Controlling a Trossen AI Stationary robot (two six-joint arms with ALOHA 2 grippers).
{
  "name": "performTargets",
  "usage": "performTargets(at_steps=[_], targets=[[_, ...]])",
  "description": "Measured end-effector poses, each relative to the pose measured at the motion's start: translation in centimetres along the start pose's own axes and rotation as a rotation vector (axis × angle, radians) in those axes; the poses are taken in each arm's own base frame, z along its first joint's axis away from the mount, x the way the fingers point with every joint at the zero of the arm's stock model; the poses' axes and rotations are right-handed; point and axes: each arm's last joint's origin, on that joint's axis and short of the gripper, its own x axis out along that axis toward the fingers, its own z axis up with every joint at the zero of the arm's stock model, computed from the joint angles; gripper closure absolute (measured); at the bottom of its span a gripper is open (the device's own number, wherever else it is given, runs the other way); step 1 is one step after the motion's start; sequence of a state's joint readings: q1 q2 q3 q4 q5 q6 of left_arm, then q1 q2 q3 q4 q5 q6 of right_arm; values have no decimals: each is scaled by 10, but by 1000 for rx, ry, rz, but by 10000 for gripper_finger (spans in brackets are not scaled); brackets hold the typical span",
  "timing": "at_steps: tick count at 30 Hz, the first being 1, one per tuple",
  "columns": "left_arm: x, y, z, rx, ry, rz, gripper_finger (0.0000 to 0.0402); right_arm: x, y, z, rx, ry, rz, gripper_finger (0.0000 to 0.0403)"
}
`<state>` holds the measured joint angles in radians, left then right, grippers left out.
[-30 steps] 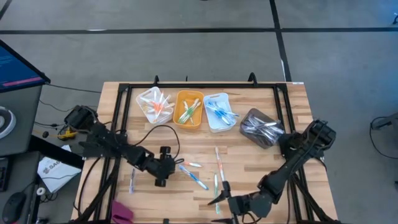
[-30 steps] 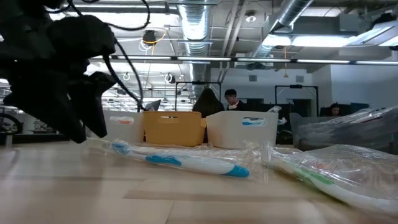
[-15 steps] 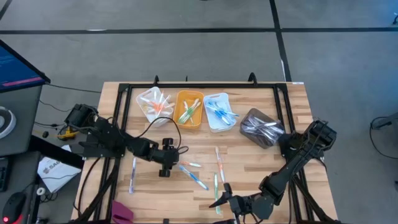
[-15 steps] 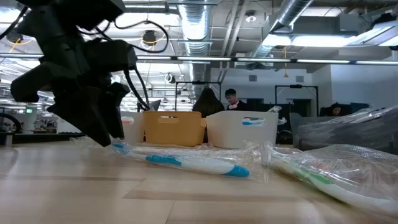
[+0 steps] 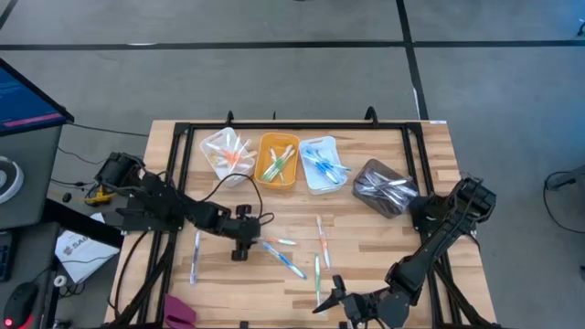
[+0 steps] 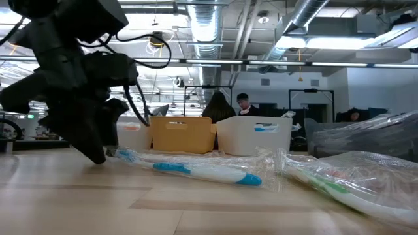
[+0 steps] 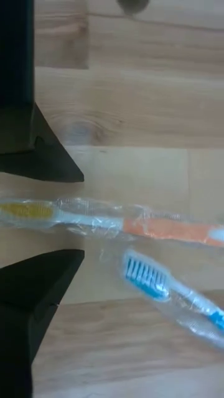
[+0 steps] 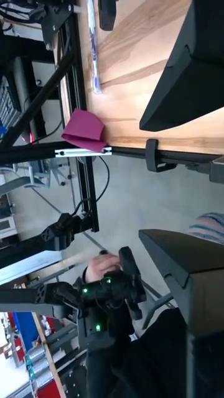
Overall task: Pick & Place Toothbrushes
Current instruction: Put the white orange toothbrush into the left white bin
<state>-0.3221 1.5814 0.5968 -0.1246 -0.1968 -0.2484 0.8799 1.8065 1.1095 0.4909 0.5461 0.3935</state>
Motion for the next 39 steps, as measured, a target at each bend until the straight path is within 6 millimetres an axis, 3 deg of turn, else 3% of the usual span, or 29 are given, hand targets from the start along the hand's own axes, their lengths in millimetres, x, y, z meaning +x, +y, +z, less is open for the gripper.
performTargets(at_steps=[4, 11, 17, 25, 33, 39], targets=[[-1, -4, -3, -67, -4, 16, 266, -1, 1, -1, -3, 5, 1, 138], [-8, -16, -4, -52, -53, 36, 388, -6, 10, -6, -14, 22, 26, 138], [-21, -23, -8, -125, -98, 76, 395, -8, 12, -7, -3, 26, 32, 138], [-72, -17, 4, -281, -389, 215, 397, -7, 11, -4, 39, 8, 35, 138], [-143, 15, 7, -490, -779, 544, 397, 0, -1, -4, 17, 38, -16, 138], [-163, 50, 3, -745, -889, 661, 397, 1, -4, -6, 54, 54, -29, 138]])
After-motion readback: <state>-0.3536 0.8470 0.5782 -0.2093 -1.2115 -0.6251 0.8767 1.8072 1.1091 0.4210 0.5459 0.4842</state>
